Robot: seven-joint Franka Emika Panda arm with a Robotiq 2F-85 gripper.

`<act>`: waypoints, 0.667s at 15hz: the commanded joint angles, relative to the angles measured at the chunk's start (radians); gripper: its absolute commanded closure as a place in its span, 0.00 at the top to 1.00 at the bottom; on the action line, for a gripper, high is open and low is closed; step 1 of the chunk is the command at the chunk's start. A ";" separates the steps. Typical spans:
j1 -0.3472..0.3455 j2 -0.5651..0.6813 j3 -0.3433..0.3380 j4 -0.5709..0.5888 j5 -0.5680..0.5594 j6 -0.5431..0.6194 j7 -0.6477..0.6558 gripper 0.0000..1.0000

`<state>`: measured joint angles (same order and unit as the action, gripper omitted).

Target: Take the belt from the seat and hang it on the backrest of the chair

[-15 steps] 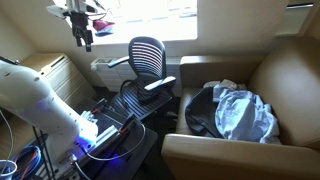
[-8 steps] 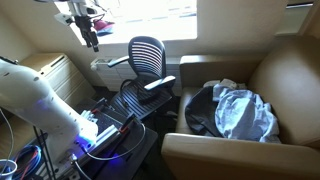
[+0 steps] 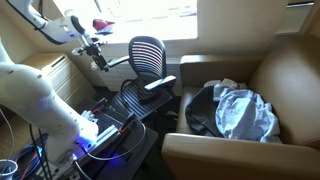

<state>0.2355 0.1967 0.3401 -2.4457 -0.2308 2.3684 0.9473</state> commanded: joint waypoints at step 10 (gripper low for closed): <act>0.157 0.263 -0.168 0.087 -0.059 0.165 -0.306 1.00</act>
<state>0.3235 0.4325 0.2208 -2.3458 -0.2189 2.4593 0.6937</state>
